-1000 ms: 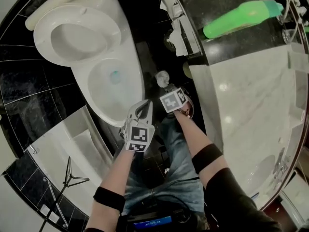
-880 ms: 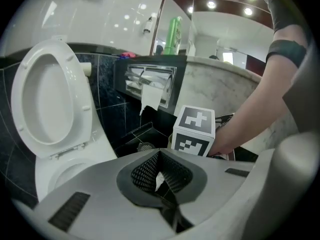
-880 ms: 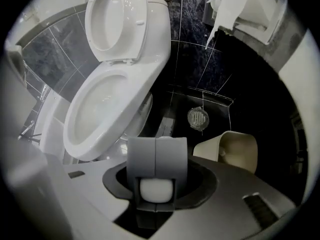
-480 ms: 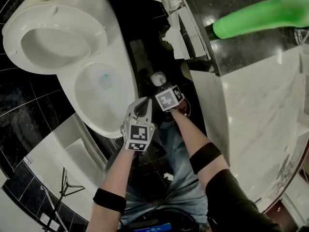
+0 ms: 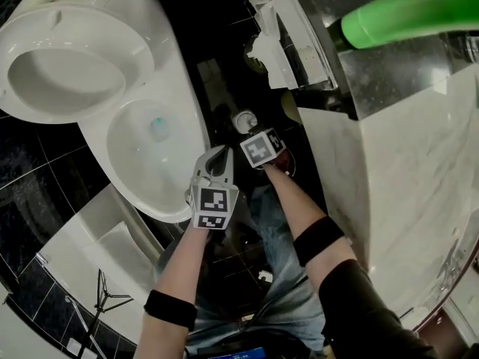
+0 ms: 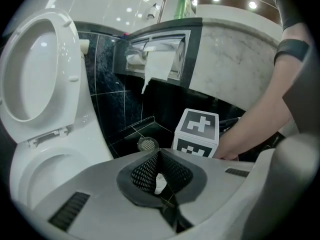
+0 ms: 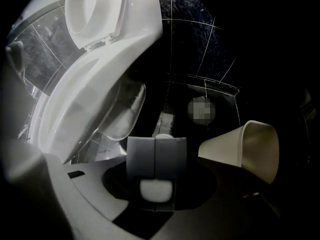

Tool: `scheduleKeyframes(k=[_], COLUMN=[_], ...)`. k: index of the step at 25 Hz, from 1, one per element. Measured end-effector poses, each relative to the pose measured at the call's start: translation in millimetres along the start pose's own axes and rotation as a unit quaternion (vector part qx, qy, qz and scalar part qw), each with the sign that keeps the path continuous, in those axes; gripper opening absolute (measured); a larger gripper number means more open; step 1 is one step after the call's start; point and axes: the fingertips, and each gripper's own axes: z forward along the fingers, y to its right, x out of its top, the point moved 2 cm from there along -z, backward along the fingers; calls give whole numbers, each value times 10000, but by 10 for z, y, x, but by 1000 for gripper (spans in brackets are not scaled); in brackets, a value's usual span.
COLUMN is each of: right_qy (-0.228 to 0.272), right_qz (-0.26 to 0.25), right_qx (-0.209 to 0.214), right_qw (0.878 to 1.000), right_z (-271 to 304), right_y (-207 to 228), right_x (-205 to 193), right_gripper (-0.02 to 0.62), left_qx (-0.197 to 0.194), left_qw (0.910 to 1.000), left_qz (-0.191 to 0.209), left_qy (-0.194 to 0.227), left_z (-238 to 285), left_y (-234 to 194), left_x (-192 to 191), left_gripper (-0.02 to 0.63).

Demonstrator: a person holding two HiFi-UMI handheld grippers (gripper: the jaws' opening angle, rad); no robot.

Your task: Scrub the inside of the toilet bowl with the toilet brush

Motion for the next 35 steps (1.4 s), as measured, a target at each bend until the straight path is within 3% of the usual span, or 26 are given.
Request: scheduleKeyframes(k=[10,13,18,22,35], right_qy=[116,177,276,283,288], right_qz=[-216,-290,-284,-269,75], right_qx=[-115,-196,-166,-134,-131], right_qw=[9996,9992,9991,9991,9995], right_z=[97,115,25,32,-317], right_y=[-20,14,-14,-25,-18], right_x=[77,90,141,154,49], right_gripper=[187,246,259,318,319], left_qx=[10,15,24,42,115], left_qw=[10000,10000,10000,10000,9999], left_qz=[8,-31,-32,-30,-65], left_qy=[-13,-19,-42,-38,-5], left_z=[95,91,41,19,-278], left_y=[-83,-80,-66,-77,-40], left_x=[-118,-133,-132,-132,84], left_gripper=[-2,-2,-2,-2,-2])
